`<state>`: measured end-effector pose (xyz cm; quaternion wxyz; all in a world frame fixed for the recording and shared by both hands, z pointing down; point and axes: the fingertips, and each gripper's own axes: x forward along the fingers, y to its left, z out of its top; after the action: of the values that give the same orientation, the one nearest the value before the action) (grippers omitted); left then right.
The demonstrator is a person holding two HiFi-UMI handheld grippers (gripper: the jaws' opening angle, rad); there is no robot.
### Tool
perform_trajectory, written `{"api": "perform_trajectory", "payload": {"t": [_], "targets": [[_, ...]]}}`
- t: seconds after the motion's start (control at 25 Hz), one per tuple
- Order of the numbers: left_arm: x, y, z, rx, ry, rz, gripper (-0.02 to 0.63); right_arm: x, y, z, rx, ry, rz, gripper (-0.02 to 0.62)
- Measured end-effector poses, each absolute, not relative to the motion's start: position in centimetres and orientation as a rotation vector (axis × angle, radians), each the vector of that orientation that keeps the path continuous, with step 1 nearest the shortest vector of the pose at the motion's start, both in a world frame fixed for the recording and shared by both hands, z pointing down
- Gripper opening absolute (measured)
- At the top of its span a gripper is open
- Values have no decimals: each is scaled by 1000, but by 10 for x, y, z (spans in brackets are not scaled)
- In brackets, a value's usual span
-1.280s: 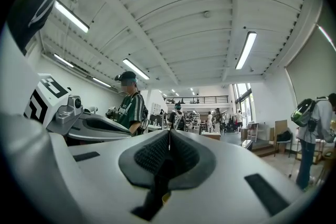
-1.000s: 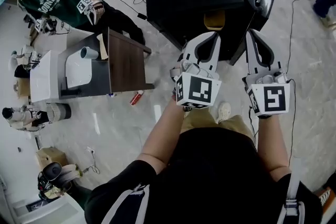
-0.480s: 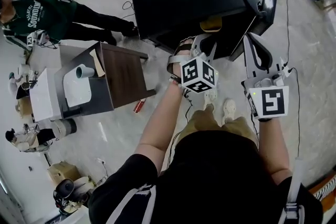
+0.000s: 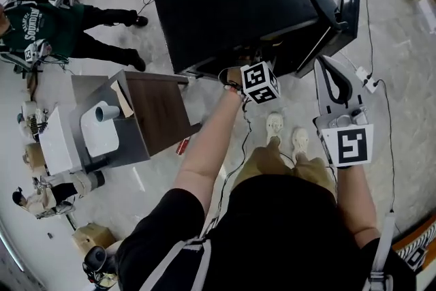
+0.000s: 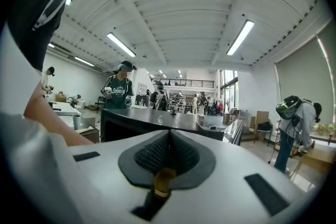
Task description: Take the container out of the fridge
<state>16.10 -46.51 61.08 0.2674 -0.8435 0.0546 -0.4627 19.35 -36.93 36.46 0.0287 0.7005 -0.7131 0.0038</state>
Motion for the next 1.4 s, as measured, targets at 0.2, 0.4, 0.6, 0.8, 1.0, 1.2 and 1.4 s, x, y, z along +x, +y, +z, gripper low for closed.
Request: {"api": "perform_trajectory", "payload": {"t": [0.2,0.4,0.6,0.8,1.0,1.2,1.4], "targets": [[168,-482,652,-2203,75,-1323,115,203,-368,375,2154,-2147,40,35],[176,-494,677,-2169,16,-1368,115,210,-370,379,2185,-2123,55,35],[181,-503,701,-2146,-20,-1412,114,218,-367,382,2209,-2069,25,35],[183,-507,725,-2127,-54,-1466,114,226,-364,391,2207,-2026,39,35],[188,-509,741,-2124,-81,-1493,114,231,-360,402,2204,-1997,101,35],[199,-506,758,-2118,-127,-1532,104,241,-354,407,2214,-1988,119,35],[204,-502,764,-2124,-207,-1557,26,246,-354,411,2220,-1987,131,35]]}}
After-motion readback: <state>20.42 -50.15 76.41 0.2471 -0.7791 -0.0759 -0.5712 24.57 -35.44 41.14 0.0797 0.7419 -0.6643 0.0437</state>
